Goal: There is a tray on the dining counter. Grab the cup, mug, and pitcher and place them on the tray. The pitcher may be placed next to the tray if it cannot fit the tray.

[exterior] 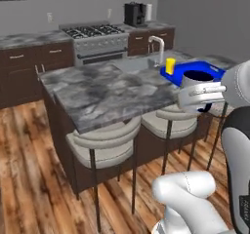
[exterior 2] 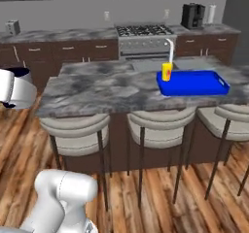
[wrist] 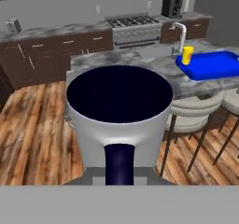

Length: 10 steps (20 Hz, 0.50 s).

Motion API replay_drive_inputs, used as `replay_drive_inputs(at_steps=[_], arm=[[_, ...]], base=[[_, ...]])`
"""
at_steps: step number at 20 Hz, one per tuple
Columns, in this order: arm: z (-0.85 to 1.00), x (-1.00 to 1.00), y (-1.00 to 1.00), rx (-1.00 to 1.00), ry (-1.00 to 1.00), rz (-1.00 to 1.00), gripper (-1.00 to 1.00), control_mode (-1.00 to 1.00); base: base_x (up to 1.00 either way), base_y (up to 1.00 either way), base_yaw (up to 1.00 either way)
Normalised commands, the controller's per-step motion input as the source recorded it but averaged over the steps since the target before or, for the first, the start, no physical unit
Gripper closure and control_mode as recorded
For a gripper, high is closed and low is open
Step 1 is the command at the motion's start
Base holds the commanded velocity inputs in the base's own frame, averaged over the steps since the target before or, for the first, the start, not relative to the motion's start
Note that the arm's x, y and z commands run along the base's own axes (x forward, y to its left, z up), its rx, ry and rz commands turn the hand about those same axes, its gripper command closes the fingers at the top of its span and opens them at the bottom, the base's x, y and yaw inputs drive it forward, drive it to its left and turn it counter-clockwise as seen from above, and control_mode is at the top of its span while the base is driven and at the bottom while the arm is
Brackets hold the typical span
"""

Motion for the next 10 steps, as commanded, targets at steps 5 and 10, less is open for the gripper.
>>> replay_drive_inputs(at_steps=[5, 10], arm=[[0.00, 0.00, 0.00, 0.00, 0.00, 0.00, 1.00, 1.00], [0.00, 0.00, 0.00, 0.00, 0.00, 0.00, 1.00, 1.00]], base=[[0.29, -0.49, 0.73], [0.08, -0.93, 0.14]])
